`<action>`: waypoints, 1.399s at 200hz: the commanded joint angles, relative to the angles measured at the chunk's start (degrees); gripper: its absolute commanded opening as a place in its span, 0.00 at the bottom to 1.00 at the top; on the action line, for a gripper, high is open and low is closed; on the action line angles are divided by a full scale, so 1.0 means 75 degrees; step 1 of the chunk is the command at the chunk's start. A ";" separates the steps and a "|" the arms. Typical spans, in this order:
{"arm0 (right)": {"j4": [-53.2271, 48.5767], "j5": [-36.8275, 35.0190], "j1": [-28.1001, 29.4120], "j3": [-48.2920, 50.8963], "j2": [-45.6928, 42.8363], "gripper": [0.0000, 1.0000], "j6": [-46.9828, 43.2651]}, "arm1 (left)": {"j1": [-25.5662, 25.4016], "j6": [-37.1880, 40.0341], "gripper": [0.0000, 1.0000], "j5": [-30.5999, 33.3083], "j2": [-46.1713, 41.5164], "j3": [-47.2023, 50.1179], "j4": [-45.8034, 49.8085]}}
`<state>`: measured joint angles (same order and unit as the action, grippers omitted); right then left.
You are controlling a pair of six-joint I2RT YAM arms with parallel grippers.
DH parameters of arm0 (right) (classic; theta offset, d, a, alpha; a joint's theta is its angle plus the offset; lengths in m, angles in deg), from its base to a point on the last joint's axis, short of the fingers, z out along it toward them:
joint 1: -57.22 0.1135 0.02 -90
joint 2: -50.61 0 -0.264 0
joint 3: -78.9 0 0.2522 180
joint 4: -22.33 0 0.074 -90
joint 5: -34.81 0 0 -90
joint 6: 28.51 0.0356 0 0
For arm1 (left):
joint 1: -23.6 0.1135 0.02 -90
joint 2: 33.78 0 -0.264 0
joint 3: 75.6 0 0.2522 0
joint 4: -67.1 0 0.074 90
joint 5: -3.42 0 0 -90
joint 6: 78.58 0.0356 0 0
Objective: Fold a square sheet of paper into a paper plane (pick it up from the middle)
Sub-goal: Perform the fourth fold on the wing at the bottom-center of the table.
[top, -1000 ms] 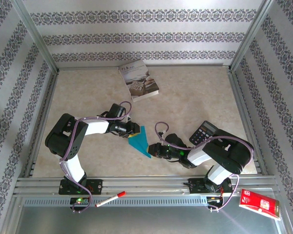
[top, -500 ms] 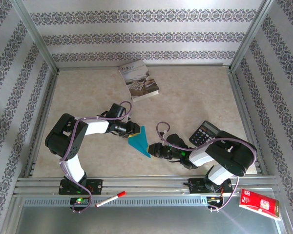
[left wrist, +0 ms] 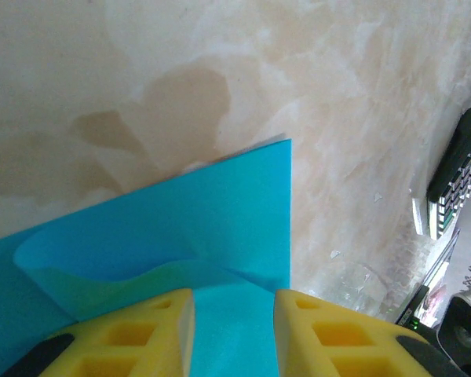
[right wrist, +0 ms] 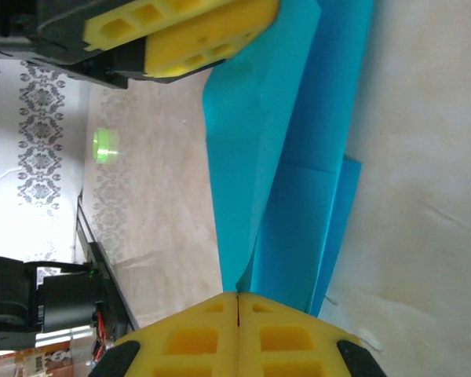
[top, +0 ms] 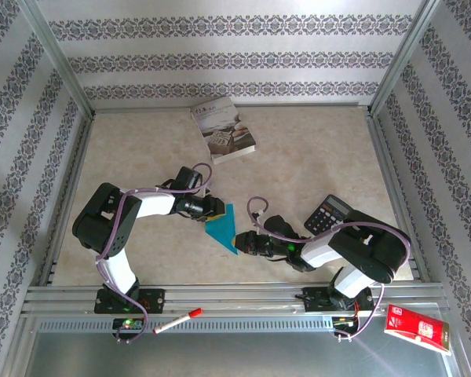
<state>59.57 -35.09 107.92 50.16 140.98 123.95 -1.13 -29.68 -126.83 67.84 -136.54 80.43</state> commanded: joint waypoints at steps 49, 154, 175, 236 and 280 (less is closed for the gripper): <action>-0.0026 0.0070 0.0073 -0.0042 -0.0037 0.07 -0.0338 | 0.0098 0.0245 0.33 0.0688 0.0094 0.0102 0.0697; -0.2824 -0.0390 -0.0253 0.0022 -0.2261 0.20 -0.1227 | 0.0096 0.0311 0.33 0.0679 0.0126 0.0079 0.0741; -0.3540 -0.0380 -0.0209 -0.0453 -0.2501 0.19 -0.1557 | 0.0098 0.0304 0.33 0.0670 0.0138 0.0065 0.0739; -0.3833 -0.0025 0.0194 -0.1463 -0.1512 0.13 -0.1828 | 0.0090 0.0286 0.33 0.0666 0.0138 0.0068 0.0739; -0.3541 -0.0010 0.0248 -0.1325 -0.0989 0.10 -0.1683 | 0.0094 0.0309 0.33 0.0673 0.0125 0.0056 0.0766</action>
<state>32.51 -35.60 109.25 39.76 132.30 112.06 -1.13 -29.24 -126.46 67.75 -136.65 80.81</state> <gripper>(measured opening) 0.107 0.326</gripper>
